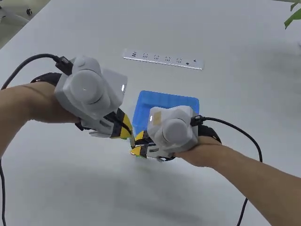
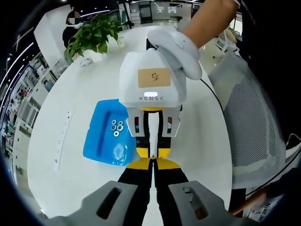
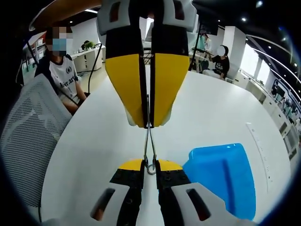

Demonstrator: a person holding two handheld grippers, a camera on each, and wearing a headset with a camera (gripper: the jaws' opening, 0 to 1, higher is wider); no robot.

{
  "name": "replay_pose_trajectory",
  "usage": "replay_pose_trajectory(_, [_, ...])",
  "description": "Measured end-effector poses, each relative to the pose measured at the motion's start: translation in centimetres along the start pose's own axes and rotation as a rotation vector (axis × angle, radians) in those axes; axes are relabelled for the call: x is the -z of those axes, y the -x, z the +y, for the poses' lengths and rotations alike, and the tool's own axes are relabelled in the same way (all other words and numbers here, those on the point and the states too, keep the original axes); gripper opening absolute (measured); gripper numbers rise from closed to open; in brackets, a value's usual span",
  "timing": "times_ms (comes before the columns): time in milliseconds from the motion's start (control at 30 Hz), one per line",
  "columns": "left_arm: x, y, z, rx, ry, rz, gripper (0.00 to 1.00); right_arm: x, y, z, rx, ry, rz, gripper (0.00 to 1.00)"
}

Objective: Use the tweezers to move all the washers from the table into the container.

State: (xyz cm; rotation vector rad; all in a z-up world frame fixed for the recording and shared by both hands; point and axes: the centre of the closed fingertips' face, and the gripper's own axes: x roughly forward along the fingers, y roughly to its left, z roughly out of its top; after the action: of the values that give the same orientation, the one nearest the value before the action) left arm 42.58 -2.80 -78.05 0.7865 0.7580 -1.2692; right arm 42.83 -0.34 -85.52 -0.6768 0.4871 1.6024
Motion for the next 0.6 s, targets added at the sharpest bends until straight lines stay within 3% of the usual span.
replay_pose_trajectory(367, [0.76, -0.69, -0.07, 0.016, 0.013, 0.003, 0.05, 0.53, -0.73, 0.26, -0.018, -0.012, 0.006, 0.12])
replay_pose_trajectory(600, [0.67, -0.77, 0.09, 0.014, 0.015, -0.007, 0.05, 0.74, -0.85, 0.22, -0.018, -0.022, -0.001, 0.12])
